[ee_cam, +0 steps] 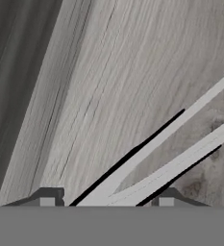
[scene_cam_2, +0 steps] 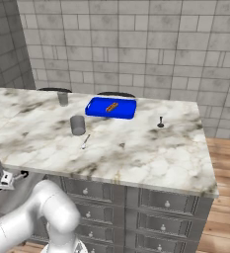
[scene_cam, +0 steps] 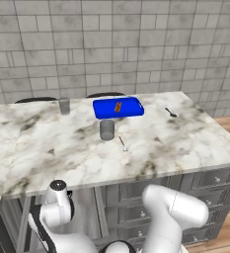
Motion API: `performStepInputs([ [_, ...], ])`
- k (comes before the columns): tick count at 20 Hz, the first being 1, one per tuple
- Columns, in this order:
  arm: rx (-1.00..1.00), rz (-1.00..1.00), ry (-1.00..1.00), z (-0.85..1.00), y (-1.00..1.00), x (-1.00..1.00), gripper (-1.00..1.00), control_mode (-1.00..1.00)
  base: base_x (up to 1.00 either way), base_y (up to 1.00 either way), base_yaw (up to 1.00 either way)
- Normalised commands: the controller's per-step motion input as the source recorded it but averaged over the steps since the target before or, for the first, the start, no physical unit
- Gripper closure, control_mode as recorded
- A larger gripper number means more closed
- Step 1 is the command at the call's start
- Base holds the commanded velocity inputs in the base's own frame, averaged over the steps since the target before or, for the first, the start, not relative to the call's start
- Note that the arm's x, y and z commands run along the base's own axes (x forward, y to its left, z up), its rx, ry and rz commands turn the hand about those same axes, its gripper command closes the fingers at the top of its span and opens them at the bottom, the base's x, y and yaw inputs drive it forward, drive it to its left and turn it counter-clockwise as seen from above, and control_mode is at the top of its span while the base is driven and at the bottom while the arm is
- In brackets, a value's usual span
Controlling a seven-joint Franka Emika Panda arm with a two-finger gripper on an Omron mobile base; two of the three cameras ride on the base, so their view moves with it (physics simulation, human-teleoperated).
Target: Take the tongs from the drawer on the left and place them on the dining counter next to the tray containing the hot dog.
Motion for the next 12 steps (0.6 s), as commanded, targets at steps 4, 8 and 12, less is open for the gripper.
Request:
performStepInputs([
  [4, 0.01, -0.02, -0.08, -0.12, -0.27, -1.00, 1.00, -1.00, 0.00, 0.00, 0.00],
  [8, 0.20, -0.13, 0.00, 0.50, -0.28, -1.00, 1.00, -1.00, 0.00, 0.00, 0.00],
  [12, 0.27, -0.22, 0.00, 1.00, -0.23, -1.00, 1.00, -1.00, 0.00, 0.00, 0.00],
])
